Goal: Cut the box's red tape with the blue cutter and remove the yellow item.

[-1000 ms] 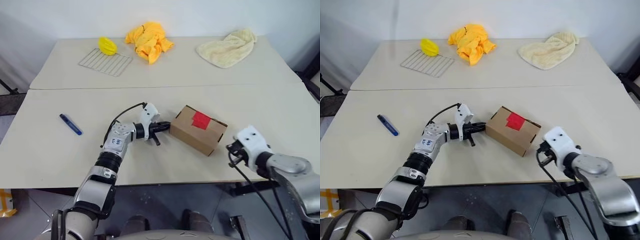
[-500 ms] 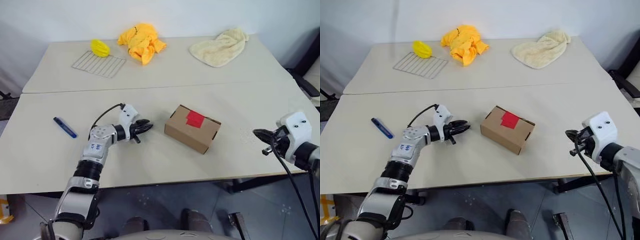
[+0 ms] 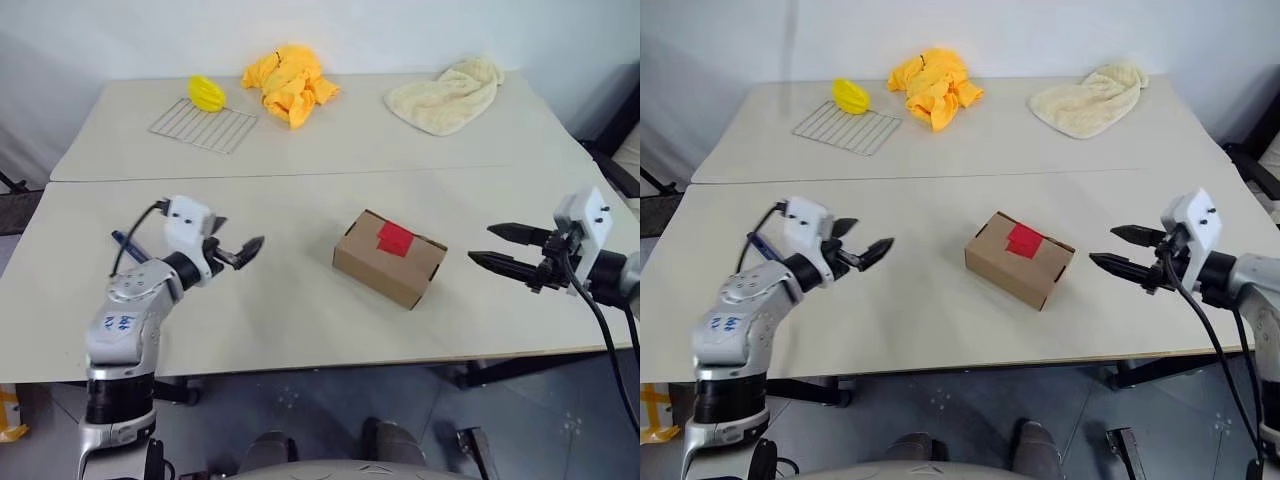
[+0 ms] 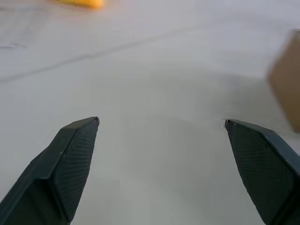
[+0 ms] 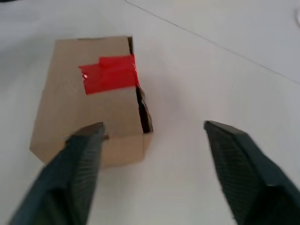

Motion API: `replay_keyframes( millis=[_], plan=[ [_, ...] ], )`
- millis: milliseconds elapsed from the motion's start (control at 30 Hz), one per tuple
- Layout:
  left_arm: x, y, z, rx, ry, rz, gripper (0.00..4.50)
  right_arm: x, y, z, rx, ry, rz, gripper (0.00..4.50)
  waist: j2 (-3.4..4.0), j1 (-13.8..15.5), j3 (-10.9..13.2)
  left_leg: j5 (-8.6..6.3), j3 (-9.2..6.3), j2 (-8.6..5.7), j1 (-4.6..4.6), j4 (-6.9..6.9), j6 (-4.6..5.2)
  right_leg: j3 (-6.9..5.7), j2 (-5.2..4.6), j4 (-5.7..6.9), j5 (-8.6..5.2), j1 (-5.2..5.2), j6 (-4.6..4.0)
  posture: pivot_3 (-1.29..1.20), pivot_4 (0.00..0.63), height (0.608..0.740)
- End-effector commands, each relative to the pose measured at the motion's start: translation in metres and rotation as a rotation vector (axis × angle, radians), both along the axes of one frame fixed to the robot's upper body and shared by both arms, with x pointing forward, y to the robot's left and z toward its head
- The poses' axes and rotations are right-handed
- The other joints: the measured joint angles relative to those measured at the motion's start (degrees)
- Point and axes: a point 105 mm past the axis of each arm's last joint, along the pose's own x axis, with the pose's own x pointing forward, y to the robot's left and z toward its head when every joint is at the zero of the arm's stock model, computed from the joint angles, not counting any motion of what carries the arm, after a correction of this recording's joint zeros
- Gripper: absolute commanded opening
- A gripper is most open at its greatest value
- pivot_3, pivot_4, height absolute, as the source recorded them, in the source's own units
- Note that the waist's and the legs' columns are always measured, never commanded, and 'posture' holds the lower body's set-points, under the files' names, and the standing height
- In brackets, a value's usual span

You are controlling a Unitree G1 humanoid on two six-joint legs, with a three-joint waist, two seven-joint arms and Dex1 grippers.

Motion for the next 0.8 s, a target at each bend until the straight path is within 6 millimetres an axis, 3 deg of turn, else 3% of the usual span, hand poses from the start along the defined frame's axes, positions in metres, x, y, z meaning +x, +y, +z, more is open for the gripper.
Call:
replay_keyframes(
  millis=[33,333,467,600,733,800],
  plan=[
    [-0.006,0.019,0.012,0.005,-0.060,0.155,4.50,0.001,0.007,0.012,-0.021,-0.046,0.075,4.49,0.00,0.2,0.0,0.00,-0.01,0.00,0.00,0.03,0.00,-0.01,0.00,0.00,0.00,0.03,0.00,0.00,0.150,0.740],
    [-0.004,0.063,0.018,-0.036,-0.119,0.515,4.50,0.013,0.024,0.022,-0.008,-0.092,0.164,4.49,-0.02,0.1,0.0,0.00,-0.03,-0.01,-0.03,0.05,0.00,-0.04,0.00,-0.03,0.00,0.04,0.00,0.00,0.150,0.740],
    [-0.003,0.089,0.014,-0.104,-0.117,0.759,4.50,0.017,0.030,0.023,-0.014,-0.116,0.190,4.49,-0.08,0.1,0.0,0.00,-0.05,0.00,-0.04,0.05,0.00,-0.06,0.00,-0.02,0.00,0.04,0.00,0.00,0.150,0.740],
    [-0.005,0.100,0.001,-0.115,0.033,0.980,4.50,0.020,0.036,0.018,-0.019,-0.105,0.210,4.49,-0.15,0.2,0.0,0.00,-0.05,-0.01,-0.06,0.06,0.00,-0.07,0.00,-0.03,0.00,0.04,0.00,0.00,0.150,0.740],
    [-0.003,0.101,0.000,-0.144,0.076,1.045,4.50,0.023,0.041,0.013,-0.026,-0.086,0.220,4.49,-0.19,0.1,0.0,0.00,-0.04,-0.01,-0.07,0.05,0.00,-0.09,0.00,-0.03,0.00,0.03,0.00,0.00,0.150,0.740],
    [-0.001,0.100,0.001,-0.182,0.079,1.055,4.13,0.025,0.043,0.011,-0.027,-0.082,0.222,4.50,-0.21,0.1,0.1,0.00,-0.06,-0.01,-0.10,0.04,0.00,-0.11,0.00,-0.05,0.00,0.02,0.00,0.00,0.150,0.740]
  ],
)
